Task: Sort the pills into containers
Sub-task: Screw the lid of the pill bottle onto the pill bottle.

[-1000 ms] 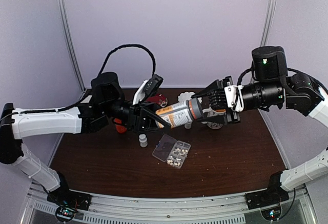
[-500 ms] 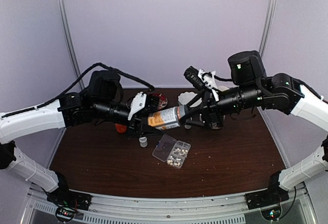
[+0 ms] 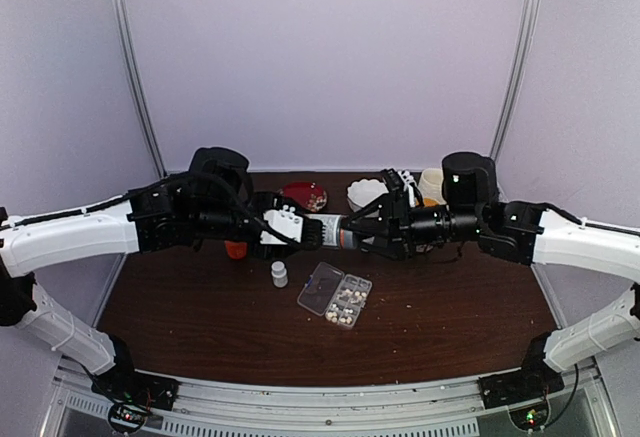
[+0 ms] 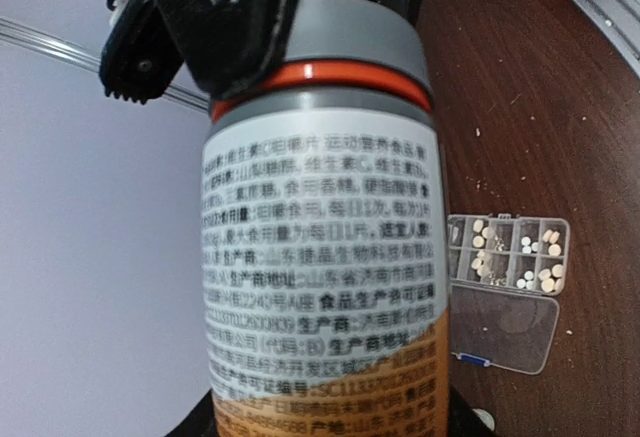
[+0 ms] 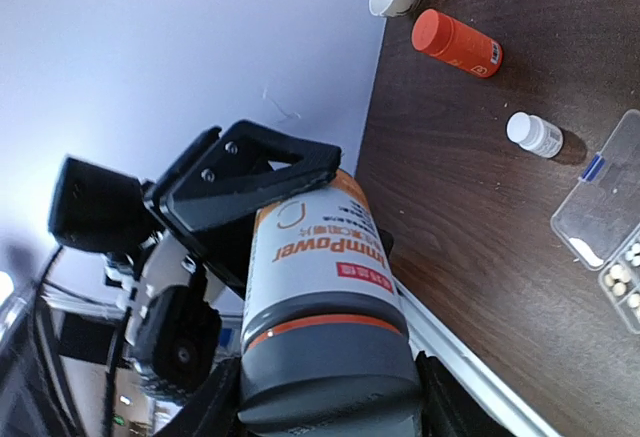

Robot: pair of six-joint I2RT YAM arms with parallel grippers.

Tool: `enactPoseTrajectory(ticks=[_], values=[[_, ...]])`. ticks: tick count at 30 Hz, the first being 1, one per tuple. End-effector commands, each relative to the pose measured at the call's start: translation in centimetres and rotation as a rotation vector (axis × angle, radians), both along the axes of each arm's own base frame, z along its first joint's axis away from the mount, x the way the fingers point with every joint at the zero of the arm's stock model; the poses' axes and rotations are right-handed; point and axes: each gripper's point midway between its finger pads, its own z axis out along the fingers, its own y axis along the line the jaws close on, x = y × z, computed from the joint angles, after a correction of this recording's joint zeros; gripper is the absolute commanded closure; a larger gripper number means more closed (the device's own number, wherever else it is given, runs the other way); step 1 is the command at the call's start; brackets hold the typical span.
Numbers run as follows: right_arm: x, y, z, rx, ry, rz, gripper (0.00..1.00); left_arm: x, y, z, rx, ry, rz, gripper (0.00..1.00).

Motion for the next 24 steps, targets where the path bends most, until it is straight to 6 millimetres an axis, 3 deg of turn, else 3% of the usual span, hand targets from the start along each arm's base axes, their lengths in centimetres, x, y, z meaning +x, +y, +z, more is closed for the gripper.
enactPoseTrajectory(ticks=[1, 6, 7, 10, 15, 17, 20, 24], values=[[-1.7, 1.2, 7.5, 0.421, 0.206, 0.085, 1.0, 0.3, -3.1, 6.2, -0.247, -0.204, -0.021, 1.0], [-1.3, 0.8, 7.0, 0.454, 0.281, 0.049, 1.0, 0.1, -3.0, 5.2, -0.246, -0.184, -0.018, 1.0], [-1.4, 0.7, 7.2, 0.455, 0.27, 0.053, 0.91, 0.1, -3.1, 5.0, -0.246, -0.17, -0.019, 1.0], [-1.4, 0.2, 7.5, 0.446, 0.206, 0.052, 0.5, -0.1, -3.2, 4.4, -0.25, -0.111, -0.022, 1.0], [-1.5, -1.7, 6.9, 0.343, -0.036, 0.063, 0.19, -0.5, -2.8, 3.3, -0.271, -0.022, -0.014, 1.0], [-1.8, -2.6, 5.6, 0.251, -0.176, 0.084, 0.1, -0.4, -2.5, 2.9, -0.281, 0.021, 0.0, 1.0], [-2.1, -3.7, 3.5, 0.122, -0.33, 0.131, 0.05, -0.7, -2.3, 2.6, -0.289, 0.078, 0.003, 1.0], [-2.7, -4.4, 2.8, -0.005, -0.56, 0.221, 0.05, -1.5, -2.4, 2.7, -0.304, 0.174, -0.004, 1.0]])
